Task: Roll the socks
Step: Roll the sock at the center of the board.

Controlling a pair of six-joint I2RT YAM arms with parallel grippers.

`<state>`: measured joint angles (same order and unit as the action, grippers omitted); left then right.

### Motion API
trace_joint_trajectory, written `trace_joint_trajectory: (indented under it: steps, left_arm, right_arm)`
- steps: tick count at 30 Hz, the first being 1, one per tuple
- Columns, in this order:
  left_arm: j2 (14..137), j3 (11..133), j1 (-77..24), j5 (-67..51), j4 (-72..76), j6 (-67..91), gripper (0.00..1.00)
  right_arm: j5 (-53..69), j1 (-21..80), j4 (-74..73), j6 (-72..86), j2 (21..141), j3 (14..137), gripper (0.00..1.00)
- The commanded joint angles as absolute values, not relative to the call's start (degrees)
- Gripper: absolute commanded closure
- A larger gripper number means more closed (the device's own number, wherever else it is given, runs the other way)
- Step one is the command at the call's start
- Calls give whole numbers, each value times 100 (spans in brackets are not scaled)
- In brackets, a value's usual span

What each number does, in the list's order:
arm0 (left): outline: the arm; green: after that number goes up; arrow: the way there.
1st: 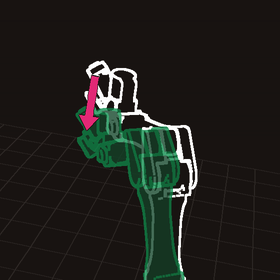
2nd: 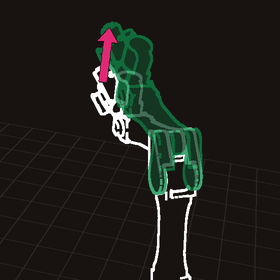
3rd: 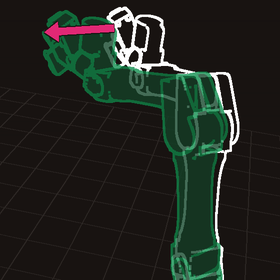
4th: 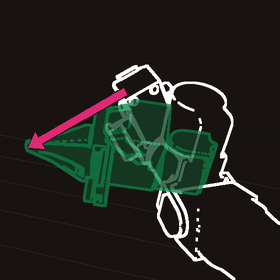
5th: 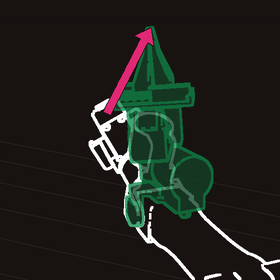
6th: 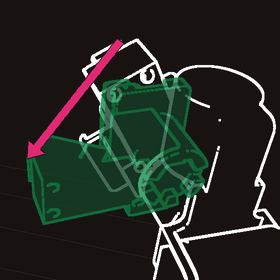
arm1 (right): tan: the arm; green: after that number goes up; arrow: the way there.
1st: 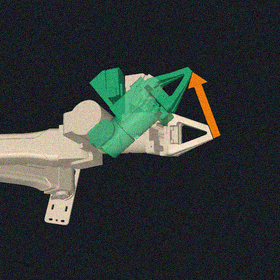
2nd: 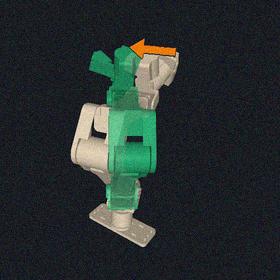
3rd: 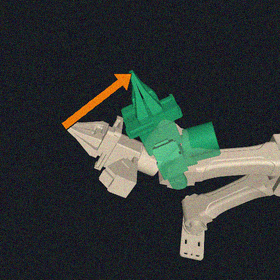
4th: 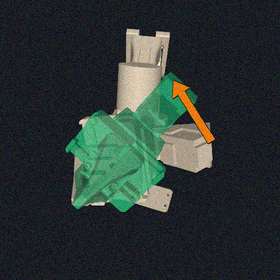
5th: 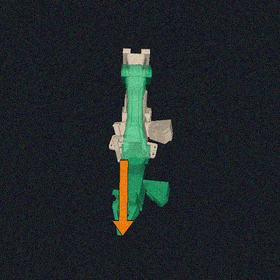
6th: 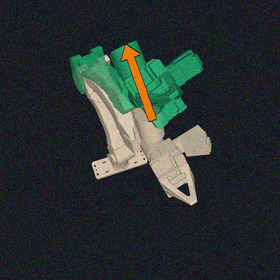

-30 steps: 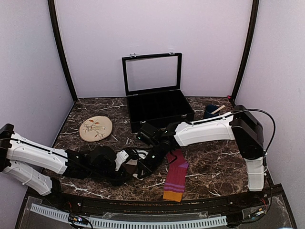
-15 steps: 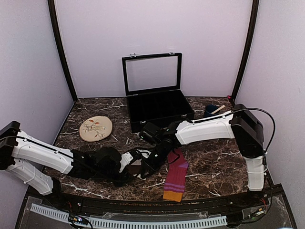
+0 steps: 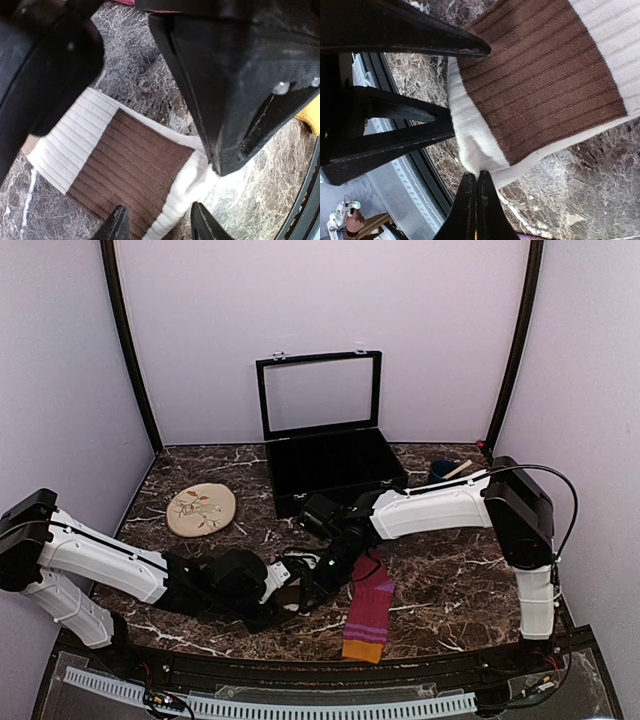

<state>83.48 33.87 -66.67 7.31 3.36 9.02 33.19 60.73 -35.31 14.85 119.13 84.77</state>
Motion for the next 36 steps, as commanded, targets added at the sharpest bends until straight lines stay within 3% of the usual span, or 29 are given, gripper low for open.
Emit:
trace_joint_trajectory:
  steps: [1,6,14,36]
  left_arm:
    - [8284,3352,-6749,693,195,783,55]
    - [8416,3391,-6750,783,131,759,57]
    - [8526,3398,-6753,830,149,713,72]
    - [8630,3597,-6750,652,-7,532,96]
  right_arm:
    - [3544,5988,-3367,1426,11716,8507,100]
    - [3616,5960,-3396,1424,11760,8558,100]
    - [3690,5941,-3450,1419,11810,8612,100]
    - [3671,5889,-3554,1356,11869,8494,100]
